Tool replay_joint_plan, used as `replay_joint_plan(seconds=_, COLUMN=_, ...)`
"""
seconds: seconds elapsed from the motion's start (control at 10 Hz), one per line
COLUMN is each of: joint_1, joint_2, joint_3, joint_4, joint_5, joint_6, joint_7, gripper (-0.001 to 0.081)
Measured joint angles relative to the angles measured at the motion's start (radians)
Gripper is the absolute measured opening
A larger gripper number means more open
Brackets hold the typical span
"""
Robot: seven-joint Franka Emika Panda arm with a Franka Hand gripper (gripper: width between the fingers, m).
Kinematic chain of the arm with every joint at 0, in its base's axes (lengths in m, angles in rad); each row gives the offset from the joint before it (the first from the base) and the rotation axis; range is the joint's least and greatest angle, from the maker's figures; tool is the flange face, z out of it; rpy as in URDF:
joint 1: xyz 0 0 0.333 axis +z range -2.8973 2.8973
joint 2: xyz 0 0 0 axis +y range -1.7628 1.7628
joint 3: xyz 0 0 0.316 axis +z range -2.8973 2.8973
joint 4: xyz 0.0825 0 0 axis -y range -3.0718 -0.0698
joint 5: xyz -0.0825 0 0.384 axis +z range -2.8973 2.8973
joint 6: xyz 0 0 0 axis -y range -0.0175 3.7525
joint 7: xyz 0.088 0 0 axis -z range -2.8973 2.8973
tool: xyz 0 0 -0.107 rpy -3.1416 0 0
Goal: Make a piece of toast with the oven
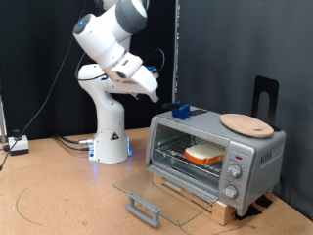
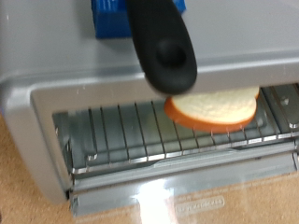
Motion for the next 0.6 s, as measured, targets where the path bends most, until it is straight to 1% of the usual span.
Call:
replay_joint_plan(seconds=0.3, joint_1=-0.037, joint_2=0.092, joint_3=-0.033, joint_4=0.040, joint_5=-0.064, joint_6=0.007, joint_7=-0.055, gripper=0.0809)
replay_joint_plan(seconds=0.5, joint_1=-0.054, joint_2=0.168, joint_3=-0.050, joint_4=0.066, joint_5=-0.069, joint_6=0.040, joint_7=-0.100, gripper=0.0809)
replay_joint_plan(seconds=0.6, joint_1=-0.054, joint_2=0.167, joint_3=-0.048, joint_4=0.065, joint_5=-0.069, joint_6=0.040, joint_7=-0.099, gripper=0.0809)
